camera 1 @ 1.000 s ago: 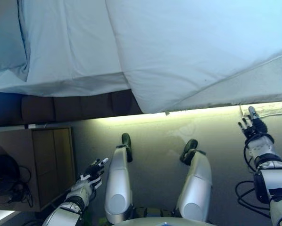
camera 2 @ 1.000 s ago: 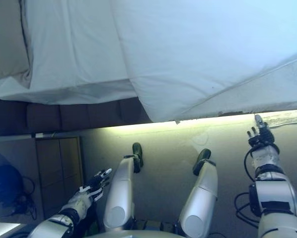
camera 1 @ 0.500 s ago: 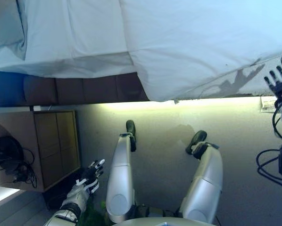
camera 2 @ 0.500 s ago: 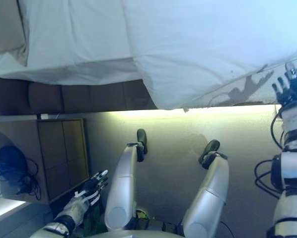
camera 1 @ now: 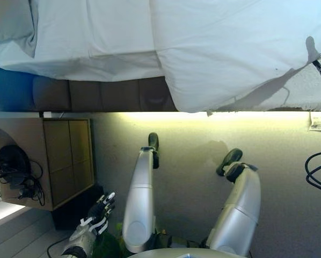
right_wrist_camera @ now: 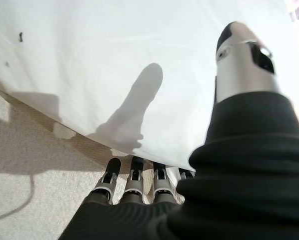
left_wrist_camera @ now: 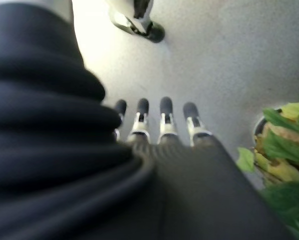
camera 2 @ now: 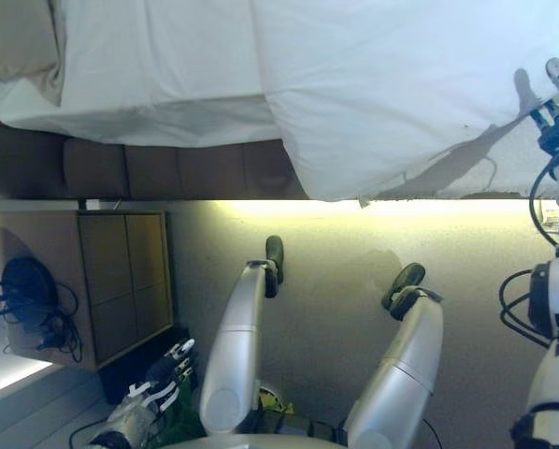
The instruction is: Make the bed neatly
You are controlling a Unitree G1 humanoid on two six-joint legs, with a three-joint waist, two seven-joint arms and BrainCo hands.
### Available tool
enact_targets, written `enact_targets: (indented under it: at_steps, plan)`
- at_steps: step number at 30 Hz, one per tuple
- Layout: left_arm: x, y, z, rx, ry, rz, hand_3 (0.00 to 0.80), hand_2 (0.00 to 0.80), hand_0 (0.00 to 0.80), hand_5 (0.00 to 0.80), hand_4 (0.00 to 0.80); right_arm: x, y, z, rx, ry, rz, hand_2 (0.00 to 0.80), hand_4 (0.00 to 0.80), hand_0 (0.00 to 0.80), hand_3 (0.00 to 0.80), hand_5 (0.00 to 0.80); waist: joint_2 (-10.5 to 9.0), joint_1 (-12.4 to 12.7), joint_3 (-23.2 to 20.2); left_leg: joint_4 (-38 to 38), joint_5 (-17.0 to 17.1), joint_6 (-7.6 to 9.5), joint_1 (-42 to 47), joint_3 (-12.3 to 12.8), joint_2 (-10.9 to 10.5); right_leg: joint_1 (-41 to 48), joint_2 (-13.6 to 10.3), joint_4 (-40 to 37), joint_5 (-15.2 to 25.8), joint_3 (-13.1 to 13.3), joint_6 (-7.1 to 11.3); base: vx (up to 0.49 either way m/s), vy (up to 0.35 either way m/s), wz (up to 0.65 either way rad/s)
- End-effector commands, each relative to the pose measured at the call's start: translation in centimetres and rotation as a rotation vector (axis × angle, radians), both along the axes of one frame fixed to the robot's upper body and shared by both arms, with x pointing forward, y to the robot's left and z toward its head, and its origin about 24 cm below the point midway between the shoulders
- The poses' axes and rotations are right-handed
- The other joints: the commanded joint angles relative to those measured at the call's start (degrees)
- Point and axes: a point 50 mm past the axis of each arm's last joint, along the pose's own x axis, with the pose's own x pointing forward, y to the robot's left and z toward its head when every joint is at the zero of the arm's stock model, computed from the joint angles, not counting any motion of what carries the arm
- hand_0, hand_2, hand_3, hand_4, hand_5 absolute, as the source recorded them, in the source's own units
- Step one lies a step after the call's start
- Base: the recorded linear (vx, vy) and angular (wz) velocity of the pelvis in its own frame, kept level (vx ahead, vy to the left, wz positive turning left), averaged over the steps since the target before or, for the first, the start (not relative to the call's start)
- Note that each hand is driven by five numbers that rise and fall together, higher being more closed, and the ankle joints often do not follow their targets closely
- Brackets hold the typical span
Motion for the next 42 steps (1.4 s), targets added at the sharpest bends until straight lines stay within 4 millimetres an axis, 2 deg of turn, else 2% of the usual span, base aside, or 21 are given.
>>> enact_targets:
  at_steps: [1, 7, 8, 9, 10, 20, 29, 38, 42]
  plan:
    - [-3.8, 2.0, -0.3, 0.038, 0.051, 0.039, 0.0, 0.0, 0.0, 0.0, 0.0, -0.4, 0.2, 4.0, -0.105, -0.104, 0.039, 0.0, 0.0, 0.0, 0.0, 0.0, 2.26, 0.78, -0.17, -3.88, 3.25, 3.77, -1.01, -0.89, -0.97, -0.87, 2.19, 2.01, -0.5, 2.62, -1.09, 0.0, 0.0, 0.0]
    - [-4.5, 1.8, -0.4, 0.038, 0.05, 0.035, 0.0, 0.0, 0.0, 0.0, 0.0, -0.5, 0.1, 4.3, -0.121, -0.125, 0.056, 0.0, 0.0, 0.0, 0.0, 0.0, 2.55, 1.02, -0.17, -3.5, 3.36, 3.57, -0.56, -0.93, -0.87, -0.31, 2.45, 2.21, -0.62, 2.65, -1.22, 0.0, 0.0, 0.0]
    - [-4.5, 1.8, -0.4, 0.038, 0.051, 0.03, 0.0, 0.0, 0.0, 0.0, 0.0, -0.6, 0.1, 4.5, -0.132, -0.136, 0.06, 0.116, 0.116, 0.116, 0.116, 0.116, 2.63, 1.05, -0.17, -3.47, 3.39, 3.51, -0.54, -0.96, -0.84, -0.26, 2.43, 2.19, -0.58, 2.68, -1.19, 0.0, 0.0, 0.0]
    - [-4.5, 1.8, -0.4, 0.038, 0.052, 0.027, 0.0, 0.0, 0.0, 0.0, 0.0, -0.7, 0.0, 4.7, -0.151, -0.149, 0.057, 0.643, 0.643, 0.643, 0.643, 0.643, 2.65, 1.05, -0.17, -3.68, 3.45, 3.47, -0.34, -0.88, -0.81, -0.11, 2.44, 2.07, -0.52, 2.6, -1.14, 0.0, 0.0, 0.0]
    - [-4.6, 1.8, -0.4, 0.038, 0.053, 0.026, 0.0, 0.0, 0.0, 0.0, 0.0, -0.7, 0.0, 4.8, -0.165, -0.154, 0.06, 0.8, 0.8, 0.8, 0.8, 0.8, 2.65, 1.07, -0.17, -3.86, 3.46, 3.42, -0.12, -0.9, -0.83, 0.07, 2.46, 1.9, -0.43, 2.54, -1.07, 0.0, 0.0, 0.0]
    - [-4.7, 1.8, -0.3, 0.039, 0.032, 0.012, 0.0, 0.0, 0.0, 0.0, 0.0, -0.9, -0.2, 3.2, -0.188, -0.124, 0.101, 0.8, 0.8, 0.8, 0.8, 0.8, 1.92, 0.89, -0.17, -5.34, 3.41, 3.18, 2.71, -0.58, -0.53, 3.44, 2.79, -1.4, 0.63, 1.62, -0.64, 0.0, 0.0, 0.0]
    - [-4.2, 2.4, 0.0, 0.064, 0.03, 0.006, 0.0, 0.0, 0.0, 0.0, 0.0, -0.8, -0.2, 1.3, -0.172, -0.062, 0.159, 0.8, 0.8, 0.8, 0.8, 0.8, -0.24, 1.12, -0.17, -8.88, 3.89, 2.67, 8.02, -0.21, -0.08, 9.93, 2.8, -7.15, 2.54, -0.46, 0.33, -0.015, 0.007, -0.02]
    - [-2.7, 2.7, 0.5, 0.093, 0.003, -0.006, 0.0, 0.0, 0.0, 0.0, 0.0, -0.4, 0.3, -0.7, -0.127, -0.018, 0.231, 0.8, 0.8, 0.8, 0.8, 0.8, -2.31, 1.6, -0.66, -16.65, 6.08, 2.4, 17.2, 0.78, -0.34, 19.77, 2.5, -17.85, 6.22, -3.21, 2.34, -0.013, 0.054, -0.03]
    - [-1.3, 2.8, 0.9, 0.114, -0.02, -0.013, 0.0, 0.0, 0.0, 0.0, 0.0, 0.1, 1.3, -2.5, -0.091, 0.01, 0.295, 0.8, 0.8, 0.8, 0.8, 0.8, -3.67, 1.58, -2.2, -19.42, 6.48, 2.39, 21.29, 1.6, -0.43, 24.6, 2.7, -22.67, 7.77, -4.8, 3.12, 0.005, 0.067, -0.01]
